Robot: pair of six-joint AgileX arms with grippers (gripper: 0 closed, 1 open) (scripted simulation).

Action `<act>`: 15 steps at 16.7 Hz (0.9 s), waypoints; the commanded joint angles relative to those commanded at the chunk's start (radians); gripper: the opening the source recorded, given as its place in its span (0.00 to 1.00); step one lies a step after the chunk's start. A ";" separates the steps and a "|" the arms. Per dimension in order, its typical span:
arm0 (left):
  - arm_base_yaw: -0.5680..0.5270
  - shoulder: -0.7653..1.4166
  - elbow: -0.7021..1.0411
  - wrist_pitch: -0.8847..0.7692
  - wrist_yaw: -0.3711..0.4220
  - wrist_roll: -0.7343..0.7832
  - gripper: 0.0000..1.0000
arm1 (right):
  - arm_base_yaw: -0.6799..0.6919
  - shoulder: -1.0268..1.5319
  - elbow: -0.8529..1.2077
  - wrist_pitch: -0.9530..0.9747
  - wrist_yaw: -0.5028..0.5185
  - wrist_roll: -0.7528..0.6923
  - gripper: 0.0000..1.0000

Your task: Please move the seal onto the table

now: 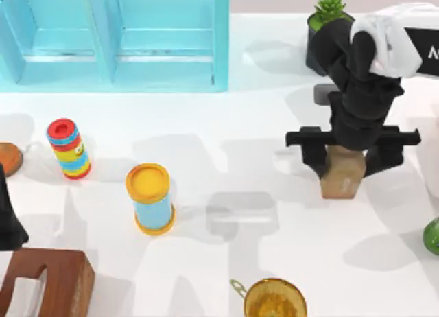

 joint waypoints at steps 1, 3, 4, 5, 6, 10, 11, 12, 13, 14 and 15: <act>0.000 0.000 0.000 0.000 0.000 0.000 1.00 | 0.000 0.000 0.000 0.000 0.000 0.000 0.90; 0.000 0.000 0.000 0.000 0.000 0.000 1.00 | 0.000 0.000 0.000 0.000 0.000 0.000 1.00; 0.000 0.000 0.000 0.000 0.000 0.000 1.00 | 0.000 0.000 0.000 0.000 0.000 0.000 1.00; 0.000 0.000 0.000 0.000 0.000 0.000 1.00 | 0.000 0.000 0.000 0.000 0.000 0.000 1.00; 0.000 0.000 0.000 0.000 0.000 0.000 1.00 | 0.000 0.000 0.000 0.000 0.000 0.000 1.00; 0.000 0.000 0.000 0.000 0.000 0.000 1.00 | 0.000 0.000 0.000 0.000 0.000 0.000 1.00; 0.000 0.000 0.000 0.000 0.000 0.000 1.00 | -0.002 -0.001 0.000 0.000 0.000 0.000 1.00; 0.000 0.000 0.000 0.000 0.000 0.000 1.00 | -0.002 -0.001 0.003 -0.003 0.000 0.000 1.00; 0.000 0.000 0.000 0.000 0.000 0.000 1.00 | -0.002 -0.001 0.015 -0.015 0.000 0.000 1.00; 0.000 0.000 0.000 0.000 0.000 0.000 1.00 | -0.001 0.000 0.038 -0.038 0.000 -0.001 1.00; 0.000 0.000 0.000 0.000 0.000 0.000 1.00 | 0.000 0.000 0.070 -0.069 0.000 -0.001 1.00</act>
